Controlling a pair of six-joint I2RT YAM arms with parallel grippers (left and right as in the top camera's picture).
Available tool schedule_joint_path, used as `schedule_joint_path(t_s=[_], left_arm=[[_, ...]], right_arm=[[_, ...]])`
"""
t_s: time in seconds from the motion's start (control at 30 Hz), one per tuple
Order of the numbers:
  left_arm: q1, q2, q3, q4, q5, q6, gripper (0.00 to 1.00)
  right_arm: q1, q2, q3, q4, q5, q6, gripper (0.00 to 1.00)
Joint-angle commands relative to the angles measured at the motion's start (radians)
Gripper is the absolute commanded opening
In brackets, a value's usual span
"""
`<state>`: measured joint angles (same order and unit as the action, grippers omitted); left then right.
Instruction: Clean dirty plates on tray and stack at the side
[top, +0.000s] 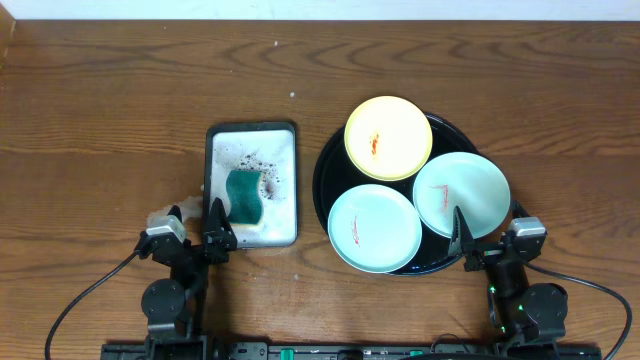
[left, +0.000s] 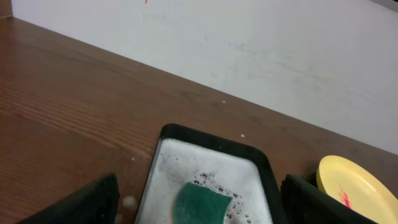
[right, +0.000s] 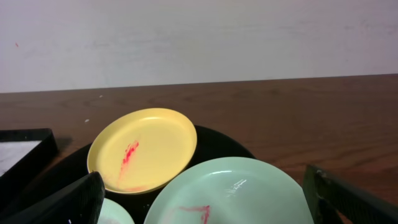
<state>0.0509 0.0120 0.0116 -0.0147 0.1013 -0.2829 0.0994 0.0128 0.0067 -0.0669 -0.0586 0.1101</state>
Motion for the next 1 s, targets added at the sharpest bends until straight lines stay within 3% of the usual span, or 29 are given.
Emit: schedule_joint_path(t_s=[0.0, 0.17, 0.53, 0.73, 0.97], left_arm=[[0.005, 0.013, -0.008, -0.046, 0.019, 0.020, 0.84], [0.005, 0.023, -0.008, -0.044, 0.033, 0.015, 0.84], [0.005, 0.050, 0.089, -0.039, 0.222, 0.012, 0.84], [0.005, 0.255, 0.357, -0.200, 0.255, -0.010, 0.84], [0.005, 0.628, 0.756, -0.461, 0.364, -0.010, 0.84]], right_arm=[[-0.001, 0.003, -0.001, -0.003, 0.002, 0.001, 0.99], [-0.001, 0.003, -0.001, 0.039, -0.024, 0.016, 0.99], [-0.001, 0.024, 0.095, 0.045, -0.186, 0.032, 0.99], [-0.001, 0.196, 0.388, -0.230, -0.195, 0.023, 0.99], [-0.001, 0.582, 0.812, -0.594, -0.216, 0.023, 0.99]])
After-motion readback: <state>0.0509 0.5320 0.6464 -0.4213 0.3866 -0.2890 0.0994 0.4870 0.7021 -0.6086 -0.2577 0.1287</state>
